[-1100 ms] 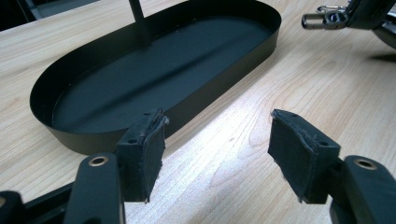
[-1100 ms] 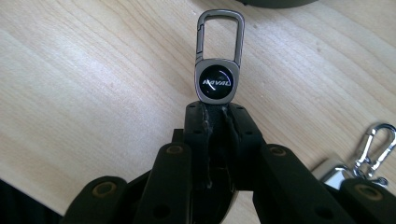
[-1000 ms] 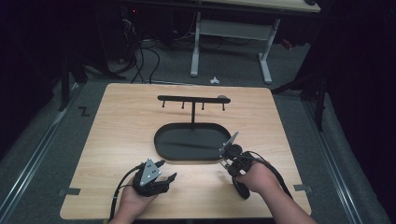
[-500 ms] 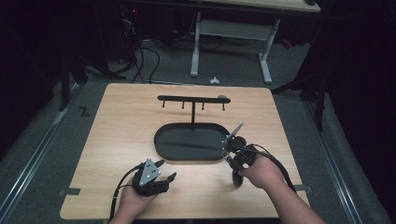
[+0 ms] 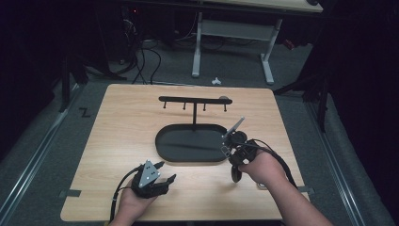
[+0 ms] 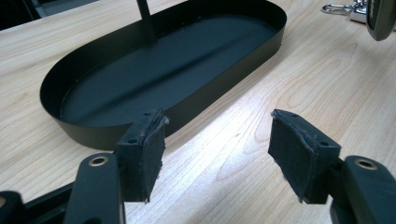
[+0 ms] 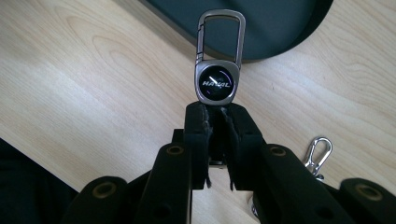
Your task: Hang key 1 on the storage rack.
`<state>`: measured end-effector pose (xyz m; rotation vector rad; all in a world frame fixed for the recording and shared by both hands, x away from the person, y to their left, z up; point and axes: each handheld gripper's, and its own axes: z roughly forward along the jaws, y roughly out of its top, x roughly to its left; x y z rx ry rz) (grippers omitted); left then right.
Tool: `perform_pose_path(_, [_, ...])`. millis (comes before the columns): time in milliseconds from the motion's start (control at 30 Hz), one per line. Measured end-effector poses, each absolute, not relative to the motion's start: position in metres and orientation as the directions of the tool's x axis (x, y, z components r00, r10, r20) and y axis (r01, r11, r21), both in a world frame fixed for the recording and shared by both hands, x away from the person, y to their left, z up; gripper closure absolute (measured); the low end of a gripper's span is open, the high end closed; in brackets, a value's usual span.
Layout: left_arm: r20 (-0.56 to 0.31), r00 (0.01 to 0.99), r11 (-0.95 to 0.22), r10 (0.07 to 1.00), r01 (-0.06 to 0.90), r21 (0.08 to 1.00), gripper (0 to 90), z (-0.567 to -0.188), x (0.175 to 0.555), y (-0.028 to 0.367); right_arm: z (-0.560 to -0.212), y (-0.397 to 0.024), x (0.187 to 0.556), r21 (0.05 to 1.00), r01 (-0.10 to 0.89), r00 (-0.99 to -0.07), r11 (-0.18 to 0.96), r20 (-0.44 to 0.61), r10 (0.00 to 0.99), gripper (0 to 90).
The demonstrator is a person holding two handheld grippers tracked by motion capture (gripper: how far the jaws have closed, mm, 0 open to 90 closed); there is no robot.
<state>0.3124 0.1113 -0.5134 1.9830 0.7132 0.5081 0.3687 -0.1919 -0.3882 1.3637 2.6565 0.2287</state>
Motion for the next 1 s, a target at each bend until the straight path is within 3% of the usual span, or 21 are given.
perform_pose_path(1000, [0.057, 0.678, -0.364, 0.733, 0.319, 0.875, 36.3, -0.514, 0.294, 0.151, -0.371, -0.163, 0.399, 0.269, 0.764, -0.598, 0.587, -0.047, 0.8, 80.7])
